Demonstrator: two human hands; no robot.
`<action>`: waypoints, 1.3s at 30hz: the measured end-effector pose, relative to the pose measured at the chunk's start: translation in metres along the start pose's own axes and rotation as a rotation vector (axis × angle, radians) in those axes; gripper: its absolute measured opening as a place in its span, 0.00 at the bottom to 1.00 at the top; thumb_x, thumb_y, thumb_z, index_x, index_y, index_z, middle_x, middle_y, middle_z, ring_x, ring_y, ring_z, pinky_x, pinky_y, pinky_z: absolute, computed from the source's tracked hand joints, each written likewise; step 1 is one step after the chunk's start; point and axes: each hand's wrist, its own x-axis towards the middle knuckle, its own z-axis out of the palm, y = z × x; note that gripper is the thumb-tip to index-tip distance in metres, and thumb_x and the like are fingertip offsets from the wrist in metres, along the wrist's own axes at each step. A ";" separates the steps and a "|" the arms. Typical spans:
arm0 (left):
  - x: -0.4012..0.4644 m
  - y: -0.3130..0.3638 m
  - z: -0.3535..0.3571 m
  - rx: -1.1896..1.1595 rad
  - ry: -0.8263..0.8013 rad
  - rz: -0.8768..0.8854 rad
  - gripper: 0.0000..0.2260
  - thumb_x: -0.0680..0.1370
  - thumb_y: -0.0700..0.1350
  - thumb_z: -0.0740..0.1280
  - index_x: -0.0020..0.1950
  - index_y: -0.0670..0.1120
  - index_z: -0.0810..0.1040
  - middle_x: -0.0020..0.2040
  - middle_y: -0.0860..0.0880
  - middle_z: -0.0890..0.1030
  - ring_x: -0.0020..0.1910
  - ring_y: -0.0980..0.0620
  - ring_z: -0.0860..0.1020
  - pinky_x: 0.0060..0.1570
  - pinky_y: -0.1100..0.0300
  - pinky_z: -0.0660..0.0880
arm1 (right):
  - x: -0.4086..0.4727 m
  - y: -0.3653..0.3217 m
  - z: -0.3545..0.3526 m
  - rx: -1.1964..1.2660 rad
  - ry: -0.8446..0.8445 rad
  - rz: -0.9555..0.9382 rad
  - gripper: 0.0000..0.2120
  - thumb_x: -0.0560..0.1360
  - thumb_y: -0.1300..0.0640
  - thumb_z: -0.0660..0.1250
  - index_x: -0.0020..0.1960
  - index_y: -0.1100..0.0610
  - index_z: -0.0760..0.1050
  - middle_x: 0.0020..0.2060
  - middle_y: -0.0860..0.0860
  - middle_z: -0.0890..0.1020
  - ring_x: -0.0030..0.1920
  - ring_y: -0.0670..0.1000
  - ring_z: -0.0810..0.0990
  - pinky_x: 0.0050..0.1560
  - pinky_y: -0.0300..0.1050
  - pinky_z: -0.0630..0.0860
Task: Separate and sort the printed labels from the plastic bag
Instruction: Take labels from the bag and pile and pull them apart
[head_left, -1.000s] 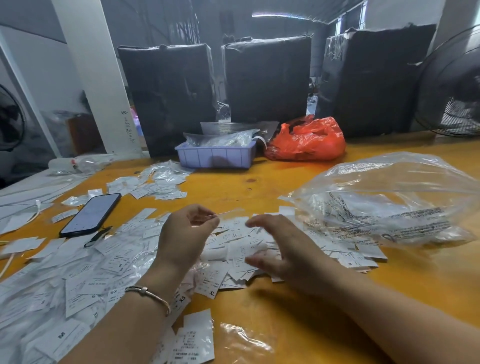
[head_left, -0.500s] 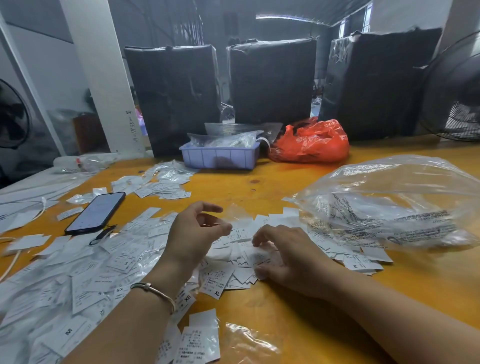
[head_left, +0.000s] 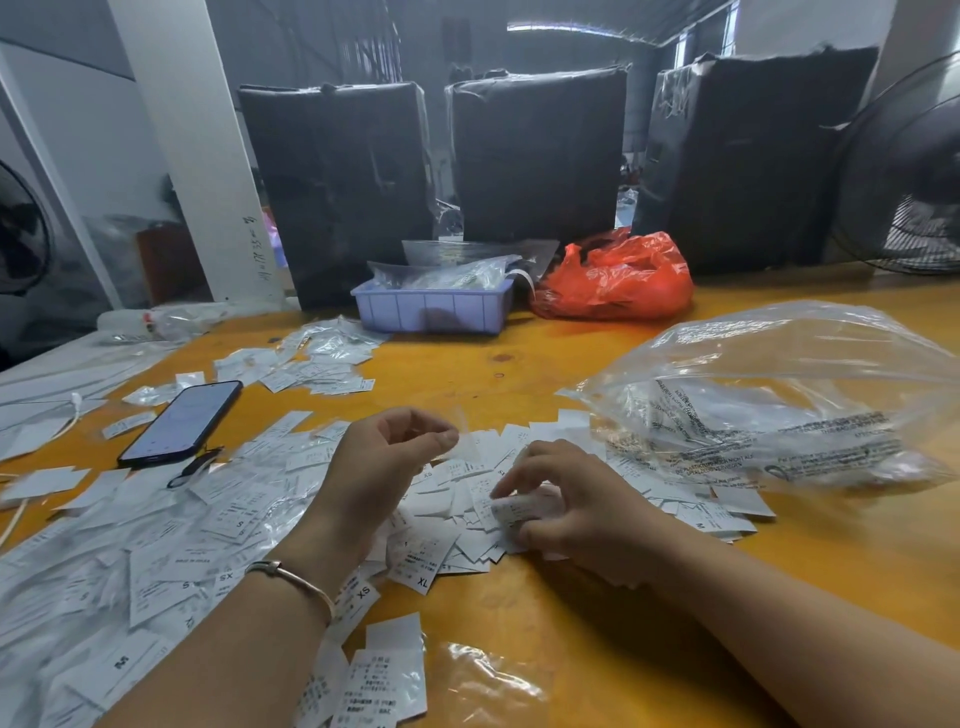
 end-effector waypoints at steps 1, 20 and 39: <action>0.000 0.001 0.000 -0.002 0.000 0.006 0.03 0.73 0.42 0.72 0.39 0.48 0.82 0.42 0.49 0.85 0.44 0.54 0.80 0.46 0.60 0.73 | 0.000 0.000 0.000 0.018 0.012 -0.017 0.11 0.67 0.60 0.75 0.49 0.53 0.81 0.46 0.48 0.77 0.53 0.47 0.73 0.57 0.48 0.71; -0.009 0.001 0.008 0.213 -0.158 0.384 0.02 0.75 0.40 0.71 0.46 0.47 0.83 0.40 0.51 0.85 0.40 0.57 0.83 0.40 0.67 0.78 | 0.001 0.016 -0.023 0.628 0.476 0.043 0.18 0.74 0.69 0.67 0.60 0.54 0.75 0.39 0.52 0.82 0.39 0.44 0.80 0.40 0.38 0.78; -0.013 0.003 0.010 0.349 -0.213 0.488 0.03 0.71 0.45 0.74 0.44 0.49 0.85 0.40 0.54 0.84 0.41 0.54 0.81 0.39 0.56 0.80 | -0.010 -0.006 -0.032 0.701 0.469 -0.170 0.10 0.63 0.59 0.75 0.38 0.63 0.78 0.34 0.56 0.83 0.35 0.47 0.81 0.35 0.39 0.77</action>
